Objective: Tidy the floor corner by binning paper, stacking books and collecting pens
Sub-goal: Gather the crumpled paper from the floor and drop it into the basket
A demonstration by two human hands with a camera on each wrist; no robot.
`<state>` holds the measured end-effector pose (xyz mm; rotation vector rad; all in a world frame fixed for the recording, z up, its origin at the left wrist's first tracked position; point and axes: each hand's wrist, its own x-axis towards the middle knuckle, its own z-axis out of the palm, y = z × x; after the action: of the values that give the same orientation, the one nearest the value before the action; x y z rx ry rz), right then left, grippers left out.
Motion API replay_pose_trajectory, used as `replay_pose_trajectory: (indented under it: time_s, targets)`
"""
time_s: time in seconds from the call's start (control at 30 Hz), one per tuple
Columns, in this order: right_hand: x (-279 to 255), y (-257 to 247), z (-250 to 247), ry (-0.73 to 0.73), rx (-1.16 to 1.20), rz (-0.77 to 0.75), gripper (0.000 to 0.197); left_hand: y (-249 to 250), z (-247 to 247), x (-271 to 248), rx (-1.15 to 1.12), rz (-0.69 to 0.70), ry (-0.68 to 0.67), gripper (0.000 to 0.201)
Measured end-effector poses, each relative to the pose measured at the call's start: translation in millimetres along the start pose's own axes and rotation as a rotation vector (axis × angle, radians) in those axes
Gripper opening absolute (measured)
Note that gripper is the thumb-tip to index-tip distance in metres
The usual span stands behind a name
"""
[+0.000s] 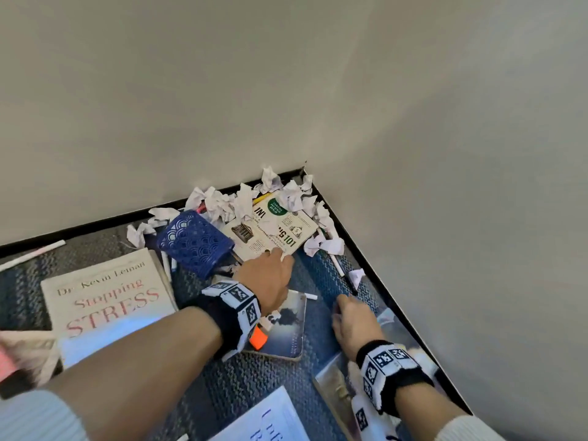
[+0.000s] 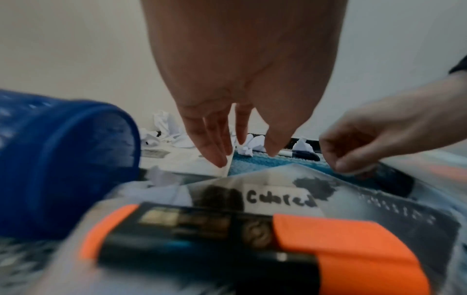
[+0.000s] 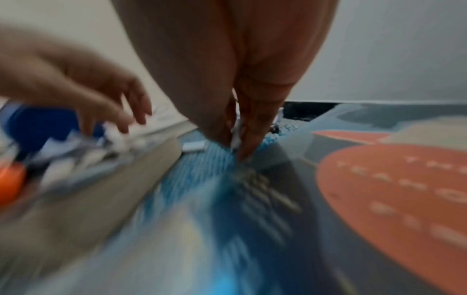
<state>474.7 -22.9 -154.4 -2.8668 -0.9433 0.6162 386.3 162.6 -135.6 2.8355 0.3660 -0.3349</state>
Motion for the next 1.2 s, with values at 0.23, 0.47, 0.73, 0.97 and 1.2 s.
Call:
replay_pose_trajectory:
  time_s: [0.23, 0.47, 0.73, 0.97, 1.2]
  targets:
    - [45.0, 35.1, -38.5, 0.37, 0.108, 0.005, 0.016, 27.3, 9.7, 51.8, -0.033, -0.001, 0.065, 0.072]
    - [66.3, 40.5, -24.7, 0.079, -0.213, 0.051, 0.03, 57.2, 13.7, 75.5, 0.088, -0.056, 0.097, 0.031]
    - [67.5, 41.1, -18.9, 0.068, -0.064, 0.059, 0.029, 54.9, 13.8, 85.4, -0.148, -0.175, 0.074, 0.043]
    - [53.5, 39.1, -10.0, 0.117, -0.092, 0.151, 0.024, 44.8, 14.9, 81.2, 0.001, -0.18, -0.074, 0.028]
    - [54.6, 25.7, -20.3, 0.209, 0.016, 0.004, 0.023, 35.1, 7.8, 71.6, 0.017, -0.19, -0.008, 0.022]
